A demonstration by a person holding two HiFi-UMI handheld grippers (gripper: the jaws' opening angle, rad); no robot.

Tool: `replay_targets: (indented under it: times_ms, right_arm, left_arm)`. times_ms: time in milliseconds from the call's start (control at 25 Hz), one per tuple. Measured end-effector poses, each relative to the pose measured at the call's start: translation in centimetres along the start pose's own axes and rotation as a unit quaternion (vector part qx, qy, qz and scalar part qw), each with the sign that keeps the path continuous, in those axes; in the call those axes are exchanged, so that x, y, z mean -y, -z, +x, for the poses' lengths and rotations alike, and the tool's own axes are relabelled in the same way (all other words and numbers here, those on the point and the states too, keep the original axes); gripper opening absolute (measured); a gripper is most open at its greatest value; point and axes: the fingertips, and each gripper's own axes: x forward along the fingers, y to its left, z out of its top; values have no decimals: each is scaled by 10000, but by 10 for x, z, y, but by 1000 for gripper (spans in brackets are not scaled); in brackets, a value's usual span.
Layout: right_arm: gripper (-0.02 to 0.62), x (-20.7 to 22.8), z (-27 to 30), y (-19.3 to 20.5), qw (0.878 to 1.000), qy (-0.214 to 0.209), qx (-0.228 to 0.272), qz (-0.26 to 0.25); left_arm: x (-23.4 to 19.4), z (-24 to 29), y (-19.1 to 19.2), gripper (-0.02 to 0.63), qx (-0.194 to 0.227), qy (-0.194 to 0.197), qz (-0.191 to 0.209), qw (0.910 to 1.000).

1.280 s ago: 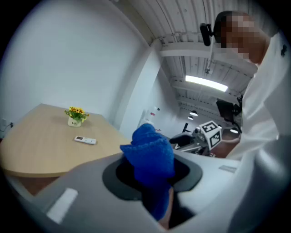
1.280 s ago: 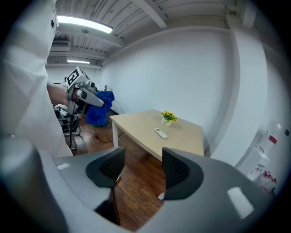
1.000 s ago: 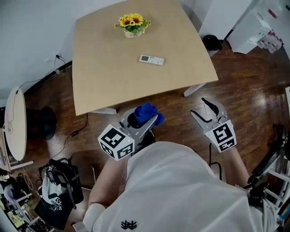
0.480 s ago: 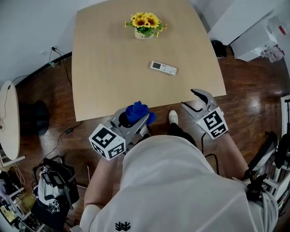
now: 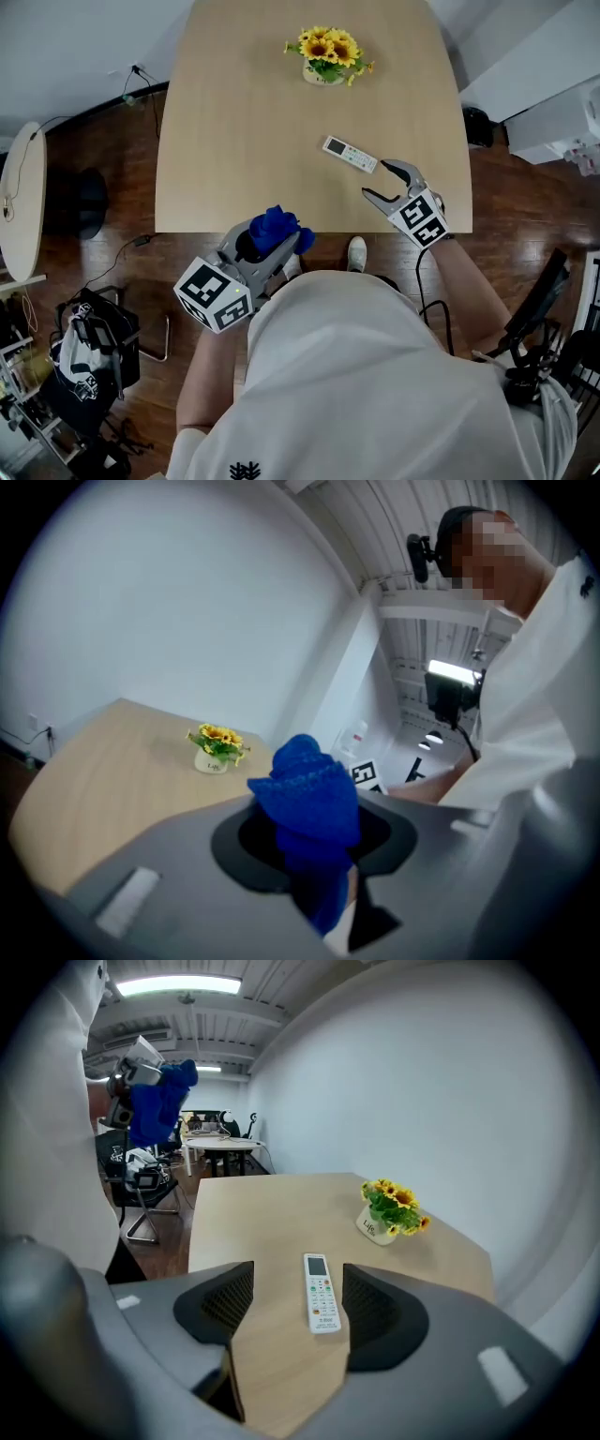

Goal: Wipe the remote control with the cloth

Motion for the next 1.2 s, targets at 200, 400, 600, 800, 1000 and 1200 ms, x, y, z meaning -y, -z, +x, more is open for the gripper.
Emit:
replay_targets:
  times_ms: [200,400,600,800,1000,1200]
  right_arm:
    - [288,22,58,25,9988,-489,28,9]
    - [288,36,108,59,9965,-829,-94,-63]
    - [288,37,139,67,9937,-1115,-63,-119]
    - [288,26,143,68,9928,-1189,-147,-32]
    - [279,22,144,72,9934,-1131,-140,-148]
    - [218,22,146,71,9929,-1164,-226,-139]
  left_arm:
    - [0,6,0,146,-177,-403,-105,9990]
    - [-3,5,-2,146,-89,-888,-308,9955]
    - [-9,8,2,146,77,-1205,-559,9911]
    - [-5,-1,6,146,78,-1393,-624,9882]
    - [-3,0,6,146,42,-1434,-610,9878]
    - [-4,3,8,146,-39,-1385,-566,9887]
